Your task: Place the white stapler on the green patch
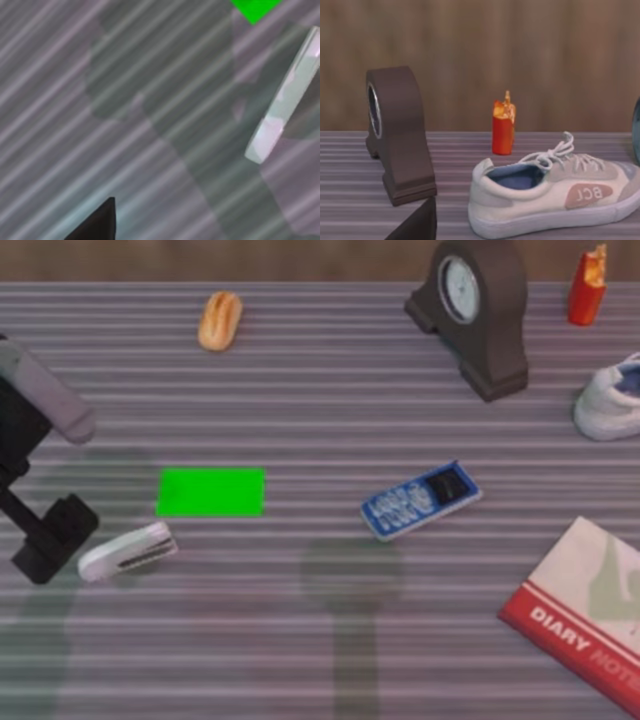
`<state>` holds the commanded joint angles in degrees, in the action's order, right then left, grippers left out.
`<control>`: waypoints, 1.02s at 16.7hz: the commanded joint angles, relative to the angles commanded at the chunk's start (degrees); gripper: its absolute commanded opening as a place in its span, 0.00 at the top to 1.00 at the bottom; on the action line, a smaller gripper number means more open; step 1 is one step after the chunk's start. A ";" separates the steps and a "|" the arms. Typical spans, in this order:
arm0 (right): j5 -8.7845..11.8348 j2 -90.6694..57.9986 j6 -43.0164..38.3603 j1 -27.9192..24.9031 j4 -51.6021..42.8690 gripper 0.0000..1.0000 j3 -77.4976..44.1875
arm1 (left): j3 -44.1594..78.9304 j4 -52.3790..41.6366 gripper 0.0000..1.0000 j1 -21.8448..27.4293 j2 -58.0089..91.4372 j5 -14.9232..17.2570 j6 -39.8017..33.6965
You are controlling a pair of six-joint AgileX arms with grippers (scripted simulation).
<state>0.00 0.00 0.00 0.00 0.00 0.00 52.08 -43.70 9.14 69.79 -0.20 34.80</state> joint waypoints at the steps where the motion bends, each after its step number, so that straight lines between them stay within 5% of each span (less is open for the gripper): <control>1: 0.00 0.00 0.00 0.00 0.00 0.00 0.00 | 3.81 -3.29 0.00 0.66 5.44 -0.04 2.57; 9: 0.00 0.00 0.00 0.00 0.00 0.00 0.00 | 26.06 -20.52 0.00 4.29 32.54 0.14 16.61; 17: 0.00 0.00 0.00 0.00 0.00 0.00 0.00 | 27.49 -21.40 0.00 4.29 34.50 0.17 17.62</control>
<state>0.00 0.00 0.00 0.00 0.00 0.00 79.57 -65.10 13.43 104.29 -0.03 52.41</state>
